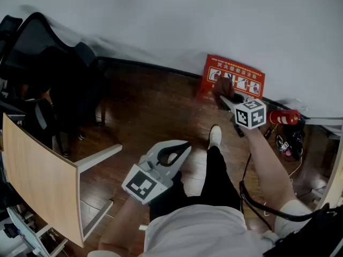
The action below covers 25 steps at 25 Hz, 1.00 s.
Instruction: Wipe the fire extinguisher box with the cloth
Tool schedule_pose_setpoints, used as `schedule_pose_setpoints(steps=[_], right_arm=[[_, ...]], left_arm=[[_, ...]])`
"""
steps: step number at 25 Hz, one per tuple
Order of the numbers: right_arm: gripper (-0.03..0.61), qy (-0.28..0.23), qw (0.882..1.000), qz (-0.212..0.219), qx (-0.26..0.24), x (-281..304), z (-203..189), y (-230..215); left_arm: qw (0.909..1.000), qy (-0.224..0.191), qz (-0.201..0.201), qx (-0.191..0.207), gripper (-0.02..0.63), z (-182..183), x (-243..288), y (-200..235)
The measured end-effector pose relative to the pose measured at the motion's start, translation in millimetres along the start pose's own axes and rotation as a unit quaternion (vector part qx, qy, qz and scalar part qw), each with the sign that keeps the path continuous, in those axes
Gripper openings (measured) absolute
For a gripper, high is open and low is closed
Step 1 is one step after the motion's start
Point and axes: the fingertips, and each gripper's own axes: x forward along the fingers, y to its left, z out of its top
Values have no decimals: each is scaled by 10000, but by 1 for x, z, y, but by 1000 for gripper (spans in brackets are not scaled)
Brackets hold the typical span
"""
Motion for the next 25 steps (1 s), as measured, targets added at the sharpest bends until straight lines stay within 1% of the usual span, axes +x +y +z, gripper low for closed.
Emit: schedule_pose_setpoints(steps=[2, 4, 7, 10, 13, 18, 23, 25], right_arm=[[127, 56, 10000, 7, 40, 32, 5, -29], [127, 112, 9998, 35, 160, 60, 5, -55], [127, 294, 9993, 58, 240, 89, -4, -95], [127, 413, 9986, 69, 328, 98, -16, -136], [127, 465, 9972, -61, 579, 74, -38, -181], [126, 449, 9941, -286, 948, 9, -80, -252], [126, 232, 9885, -491, 1411, -39, -114, -300], [126, 87, 9854, -446, 1640, -47, -124, -313]], left_arm=[[9998, -128, 101, -143, -2, 0, 32, 9], [9997, -94, 120, -214, -2, -3, 65, 18], [9993, 49, 59, -368, -2, -10, 119, 26], [9988, 72, -123, -477, -2, -13, 170, 24], [9974, 223, -384, -566, -2, -17, 212, 16], [9947, 394, -796, -517, -2, -15, 273, 6], [9896, 592, -1248, -390, -2, -16, 318, -12], [9874, 686, -1377, -364, -2, -18, 333, -18]])
